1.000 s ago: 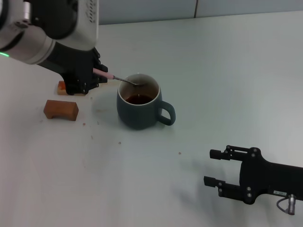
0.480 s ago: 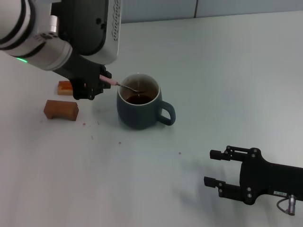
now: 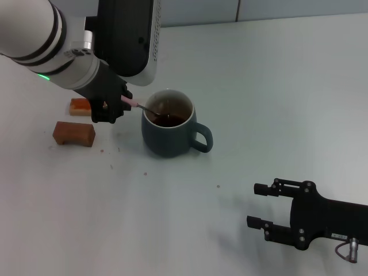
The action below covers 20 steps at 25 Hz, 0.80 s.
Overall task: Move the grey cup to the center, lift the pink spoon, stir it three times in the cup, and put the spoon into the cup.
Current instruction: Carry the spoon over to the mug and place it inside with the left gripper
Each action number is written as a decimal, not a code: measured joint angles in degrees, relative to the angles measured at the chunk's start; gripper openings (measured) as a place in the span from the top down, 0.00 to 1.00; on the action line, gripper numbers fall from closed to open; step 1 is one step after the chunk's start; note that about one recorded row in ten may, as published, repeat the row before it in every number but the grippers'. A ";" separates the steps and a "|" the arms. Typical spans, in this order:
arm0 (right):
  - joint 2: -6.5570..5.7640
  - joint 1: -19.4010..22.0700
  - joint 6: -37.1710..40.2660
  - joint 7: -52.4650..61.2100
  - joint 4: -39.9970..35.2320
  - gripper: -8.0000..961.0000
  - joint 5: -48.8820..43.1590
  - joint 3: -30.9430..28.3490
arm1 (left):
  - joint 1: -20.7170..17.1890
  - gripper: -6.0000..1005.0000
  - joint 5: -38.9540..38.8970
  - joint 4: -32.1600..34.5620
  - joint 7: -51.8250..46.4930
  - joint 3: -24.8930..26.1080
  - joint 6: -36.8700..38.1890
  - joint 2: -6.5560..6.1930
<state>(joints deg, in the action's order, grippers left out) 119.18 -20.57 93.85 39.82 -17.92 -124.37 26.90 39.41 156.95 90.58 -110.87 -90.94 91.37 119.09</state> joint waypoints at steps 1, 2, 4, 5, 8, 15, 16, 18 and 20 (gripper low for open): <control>0.00 0.00 0.00 0.00 0.00 0.33 0.00 0.00 | 0.02 0.84 -0.11 0.00 0.00 -0.01 0.00 0.00; 0.00 0.00 0.00 0.00 0.00 0.33 0.00 0.00 | 0.03 0.84 -0.39 0.09 0.00 -0.07 0.06 0.00; 0.00 -0.05 0.00 0.00 -0.01 0.33 0.00 -0.01 | 0.04 0.84 -0.44 0.14 0.02 -0.29 0.20 0.00; 0.00 -0.05 0.00 0.00 -0.01 0.33 0.00 -0.01 | 0.04 0.84 -0.44 0.14 0.02 -0.29 0.20 0.00; 0.00 -0.07 0.00 0.00 -0.01 0.33 0.00 -0.01 | 0.07 0.84 -1.09 0.49 -0.04 -1.73 1.04 0.00; 0.00 -0.08 0.05 0.00 -0.01 0.33 0.01 -0.01 | 0.00 0.84 -3.70 1.60 -0.59 -3.56 0.62 0.00; 0.00 -0.09 0.07 0.00 0.03 0.33 0.01 -0.01 | 0.09 0.84 -4.04 1.60 -0.63 -3.68 -0.13 0.00; 0.00 -0.08 0.07 0.00 0.06 0.33 0.01 -0.01 | 0.21 0.84 -4.27 1.42 -0.72 -3.74 -1.40 0.00; 0.00 -0.08 0.10 0.00 0.12 0.33 0.01 -0.01 | 0.24 0.84 -4.38 1.33 -0.74 -3.78 -1.86 0.00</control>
<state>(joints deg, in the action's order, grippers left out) 119.18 -20.65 93.94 39.81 -17.80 -124.36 26.89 39.65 152.57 91.91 -111.61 -94.71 89.51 119.09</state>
